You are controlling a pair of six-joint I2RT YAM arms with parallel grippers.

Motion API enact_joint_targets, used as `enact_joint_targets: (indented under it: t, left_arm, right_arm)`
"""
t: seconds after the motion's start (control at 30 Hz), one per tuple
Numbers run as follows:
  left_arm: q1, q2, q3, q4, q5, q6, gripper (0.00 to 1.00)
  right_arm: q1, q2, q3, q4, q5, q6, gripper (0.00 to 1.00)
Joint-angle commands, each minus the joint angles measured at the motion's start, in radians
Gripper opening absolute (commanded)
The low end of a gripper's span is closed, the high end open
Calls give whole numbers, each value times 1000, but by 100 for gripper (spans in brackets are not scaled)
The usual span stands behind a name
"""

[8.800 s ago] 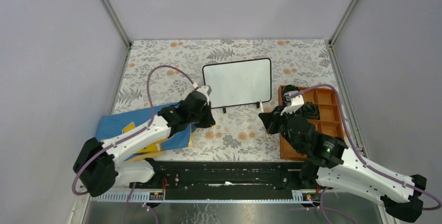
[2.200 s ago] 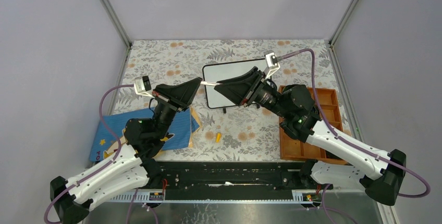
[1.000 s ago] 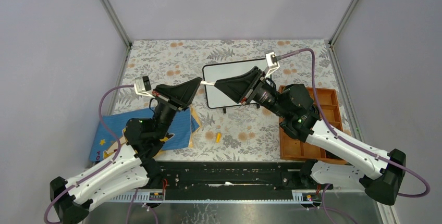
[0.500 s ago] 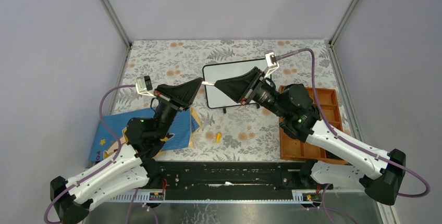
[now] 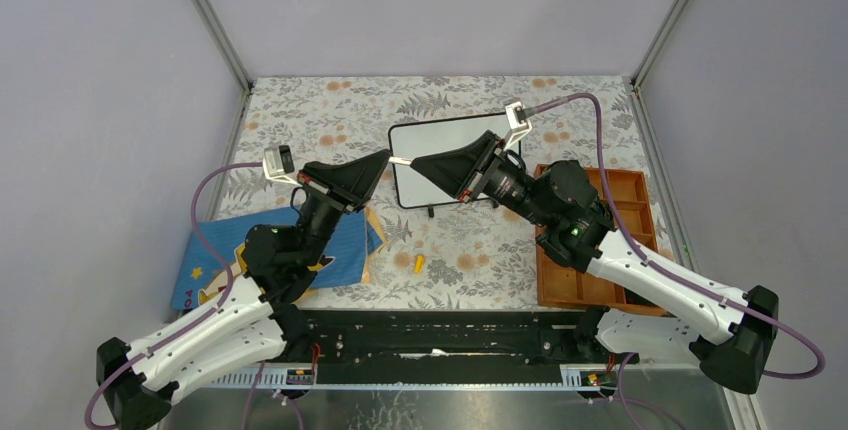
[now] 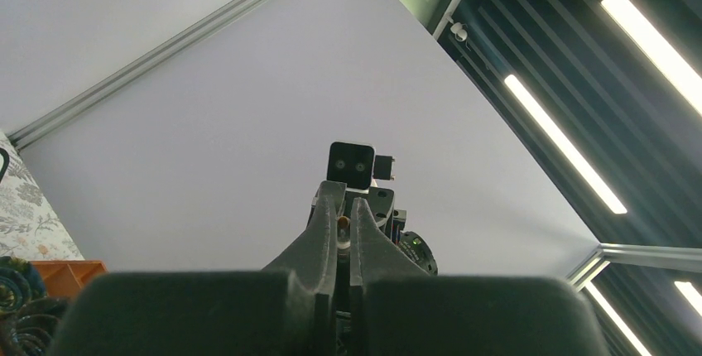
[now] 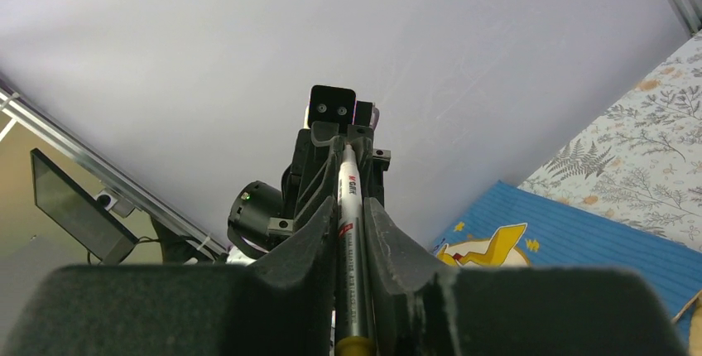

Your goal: Write a sentence on the whiteboard

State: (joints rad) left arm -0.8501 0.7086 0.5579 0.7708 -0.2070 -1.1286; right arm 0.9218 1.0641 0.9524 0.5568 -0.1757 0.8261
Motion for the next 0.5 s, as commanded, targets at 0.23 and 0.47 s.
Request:
enact_joint_targets:
  t: [0.23,0.47]
  left_arm:
    - [-4,-6,-6,15,-5,4,0]
    - [-4,-14,-12,6,-9,3,0]
  right_arm:
    - [-6,-29,22,50,26,-7,32]
    - [-5,-36,19,52,30,-8,31]
